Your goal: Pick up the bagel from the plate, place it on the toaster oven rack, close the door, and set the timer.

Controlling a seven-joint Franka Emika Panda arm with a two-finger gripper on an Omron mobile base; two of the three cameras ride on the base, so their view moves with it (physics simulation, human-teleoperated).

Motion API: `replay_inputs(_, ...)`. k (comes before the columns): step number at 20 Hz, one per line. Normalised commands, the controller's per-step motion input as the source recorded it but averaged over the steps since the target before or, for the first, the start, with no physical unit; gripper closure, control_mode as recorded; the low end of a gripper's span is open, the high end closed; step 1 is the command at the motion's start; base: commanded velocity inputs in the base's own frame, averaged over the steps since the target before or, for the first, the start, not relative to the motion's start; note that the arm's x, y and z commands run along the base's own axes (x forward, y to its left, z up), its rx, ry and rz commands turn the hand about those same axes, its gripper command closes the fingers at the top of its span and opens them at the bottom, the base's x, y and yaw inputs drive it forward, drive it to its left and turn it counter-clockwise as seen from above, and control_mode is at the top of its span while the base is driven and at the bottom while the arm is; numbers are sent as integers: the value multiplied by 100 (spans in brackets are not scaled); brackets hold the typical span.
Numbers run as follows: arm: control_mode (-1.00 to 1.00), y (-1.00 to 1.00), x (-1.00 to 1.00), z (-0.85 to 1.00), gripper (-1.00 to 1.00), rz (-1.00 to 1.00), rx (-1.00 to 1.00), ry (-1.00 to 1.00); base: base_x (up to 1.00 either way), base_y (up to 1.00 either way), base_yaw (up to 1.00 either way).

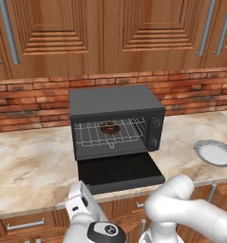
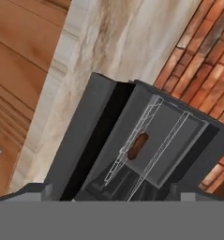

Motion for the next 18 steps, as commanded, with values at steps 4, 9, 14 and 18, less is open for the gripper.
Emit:
replay_inputs(4,-100,12,11,-22,-100,0,0,-12,0,0,0)
replay_inputs(9,-100,9,21,-21,-100,0,1,-14,0,0,0)
replay_inputs(14,-100,3,22,-19,-100,-2,7,-13,0,0,0)
replay_inputs(18,-100,5,11,-18,-100,-4,10,-10,0,0,0)
